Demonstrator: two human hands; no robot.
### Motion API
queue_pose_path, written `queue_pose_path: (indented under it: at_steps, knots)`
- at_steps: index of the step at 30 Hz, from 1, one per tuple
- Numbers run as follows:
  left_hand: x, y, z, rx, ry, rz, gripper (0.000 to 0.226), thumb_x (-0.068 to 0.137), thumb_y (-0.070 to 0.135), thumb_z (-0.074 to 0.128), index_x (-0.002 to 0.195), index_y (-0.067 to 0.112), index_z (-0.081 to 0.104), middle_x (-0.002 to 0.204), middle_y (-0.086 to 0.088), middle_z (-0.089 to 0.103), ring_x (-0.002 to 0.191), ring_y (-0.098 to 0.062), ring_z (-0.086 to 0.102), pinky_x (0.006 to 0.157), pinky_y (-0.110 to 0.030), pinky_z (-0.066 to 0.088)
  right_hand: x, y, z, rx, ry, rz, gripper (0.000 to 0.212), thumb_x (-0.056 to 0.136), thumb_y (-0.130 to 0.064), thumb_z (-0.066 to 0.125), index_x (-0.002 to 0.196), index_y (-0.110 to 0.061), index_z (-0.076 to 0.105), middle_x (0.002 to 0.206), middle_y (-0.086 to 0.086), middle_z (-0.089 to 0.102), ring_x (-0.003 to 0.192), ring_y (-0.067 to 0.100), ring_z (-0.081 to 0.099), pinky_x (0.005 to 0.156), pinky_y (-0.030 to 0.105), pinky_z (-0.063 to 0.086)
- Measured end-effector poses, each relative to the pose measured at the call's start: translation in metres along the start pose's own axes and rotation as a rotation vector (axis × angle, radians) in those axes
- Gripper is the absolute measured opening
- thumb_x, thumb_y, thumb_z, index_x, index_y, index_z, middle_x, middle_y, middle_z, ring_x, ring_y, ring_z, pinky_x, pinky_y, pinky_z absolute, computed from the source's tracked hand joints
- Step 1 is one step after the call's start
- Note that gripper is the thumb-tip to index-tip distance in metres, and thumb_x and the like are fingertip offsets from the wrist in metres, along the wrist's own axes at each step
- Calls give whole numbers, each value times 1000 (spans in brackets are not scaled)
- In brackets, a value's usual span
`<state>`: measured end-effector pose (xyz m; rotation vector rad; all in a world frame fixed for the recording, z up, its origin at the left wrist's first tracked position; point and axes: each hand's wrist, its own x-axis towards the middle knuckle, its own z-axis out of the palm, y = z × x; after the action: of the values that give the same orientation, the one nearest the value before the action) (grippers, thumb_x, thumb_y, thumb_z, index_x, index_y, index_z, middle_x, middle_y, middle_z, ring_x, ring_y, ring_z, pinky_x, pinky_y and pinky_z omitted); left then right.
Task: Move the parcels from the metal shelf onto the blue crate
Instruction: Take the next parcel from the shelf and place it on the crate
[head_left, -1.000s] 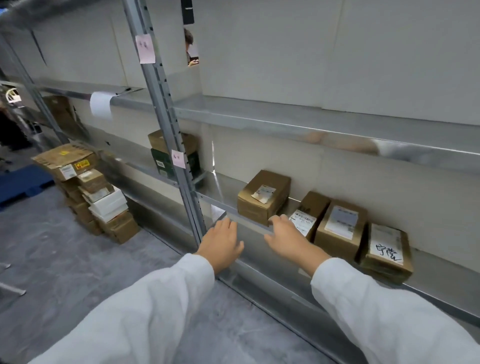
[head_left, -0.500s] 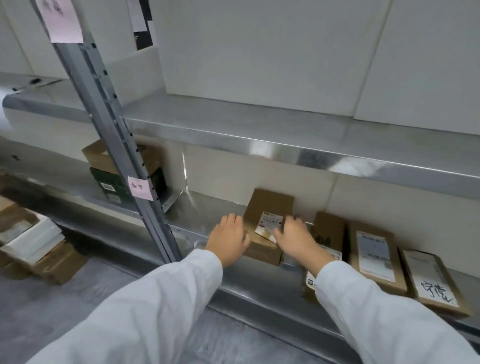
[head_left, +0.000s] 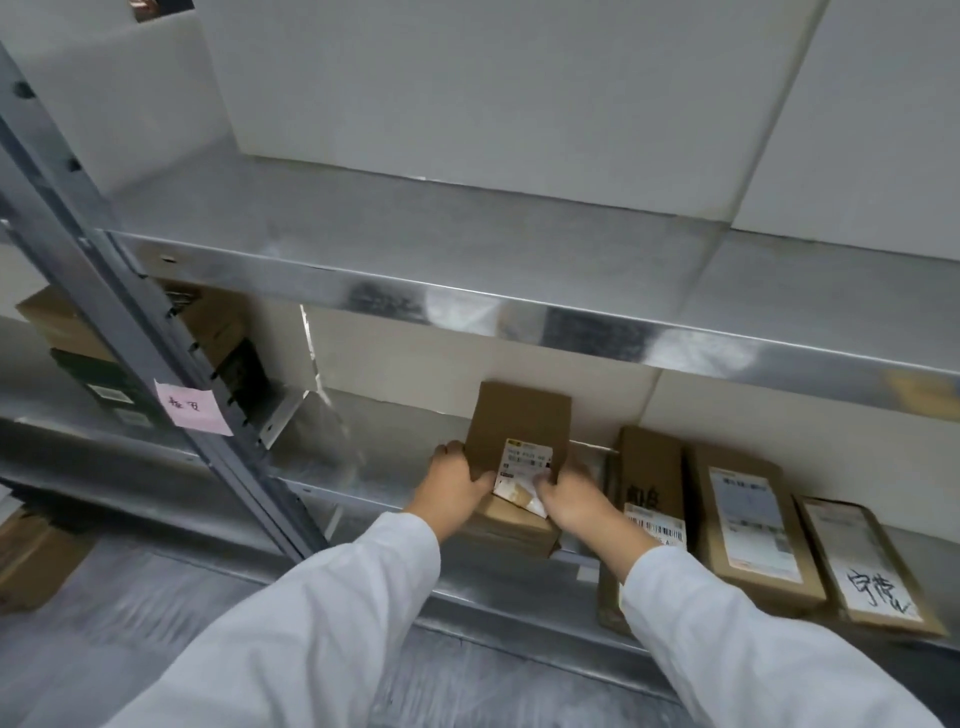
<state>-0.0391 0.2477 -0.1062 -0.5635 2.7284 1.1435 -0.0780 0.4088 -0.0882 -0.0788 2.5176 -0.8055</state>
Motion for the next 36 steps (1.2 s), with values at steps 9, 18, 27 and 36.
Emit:
queue_pose_path:
  at_steps: [9, 18, 27, 36]
  knots:
    - [-39, -4, -3, -398, 9, -100, 31, 92, 24, 64, 120, 15, 54, 108, 0, 65, 101, -19, 62, 86, -31, 49, -23, 3, -7, 235, 15, -31, 41, 96, -28, 56, 133, -13, 46, 132, 7, 60, 121, 26, 57, 99, 33, 44]
    - [-146, 17, -9, -484, 226, -103, 39, 89, 22, 68, 122, 16, 50, 106, 3, 63, 97, -15, 61, 82, -27, 49, -107, 13, -21, 221, -36, -198, 49, 96, -29, 57, 136, -10, 36, 134, 8, 56, 119, 25, 56, 100, 39, 45]
    - [-267, 46, 40, -516, 357, -130, 31, 89, 26, 69, 107, 27, 44, 95, 15, 58, 84, 4, 57, 57, -11, 43, -198, 78, -32, 222, -97, -332, 51, 94, -29, 57, 138, -13, 35, 136, 6, 54, 117, 23, 55, 92, 33, 45]
    - [-332, 110, 79, -501, 362, -39, 37, 87, 29, 70, 115, 17, 47, 108, 1, 63, 99, -14, 62, 85, -31, 53, -270, 134, -82, 289, -2, -363, 56, 93, -28, 57, 142, -18, 34, 137, 4, 54, 120, 23, 54, 101, 42, 46]
